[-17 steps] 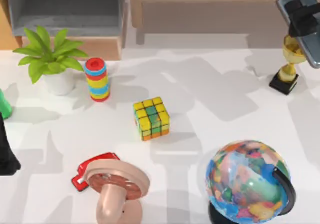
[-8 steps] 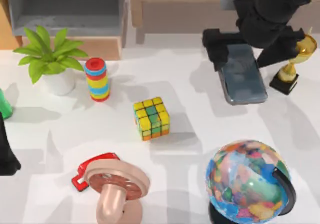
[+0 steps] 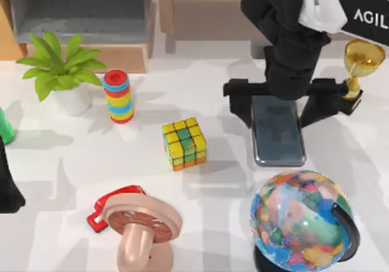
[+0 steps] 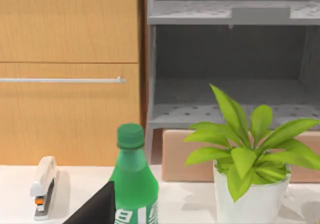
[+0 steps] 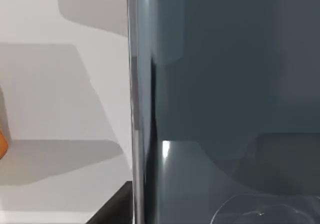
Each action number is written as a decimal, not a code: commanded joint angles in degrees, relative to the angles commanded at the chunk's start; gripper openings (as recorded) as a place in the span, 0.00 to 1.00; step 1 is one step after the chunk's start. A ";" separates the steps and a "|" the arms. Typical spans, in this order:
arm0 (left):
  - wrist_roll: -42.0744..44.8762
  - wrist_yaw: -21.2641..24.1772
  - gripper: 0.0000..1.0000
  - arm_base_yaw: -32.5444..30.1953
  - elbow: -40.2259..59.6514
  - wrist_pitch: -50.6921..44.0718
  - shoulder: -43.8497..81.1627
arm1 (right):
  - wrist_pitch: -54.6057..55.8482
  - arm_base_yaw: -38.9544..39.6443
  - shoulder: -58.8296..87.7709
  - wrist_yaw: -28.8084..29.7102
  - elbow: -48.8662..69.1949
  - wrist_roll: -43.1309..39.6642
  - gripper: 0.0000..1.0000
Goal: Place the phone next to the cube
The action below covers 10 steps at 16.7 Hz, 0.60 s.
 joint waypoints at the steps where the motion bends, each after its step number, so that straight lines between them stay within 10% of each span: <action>1: 0.00 0.00 1.00 0.00 0.00 0.00 0.00 | -0.02 0.09 0.24 0.17 -0.09 0.41 0.00; 10: 0.00 0.00 1.00 0.00 0.00 0.00 0.00 | -0.24 -0.25 -0.19 0.14 0.20 0.64 0.00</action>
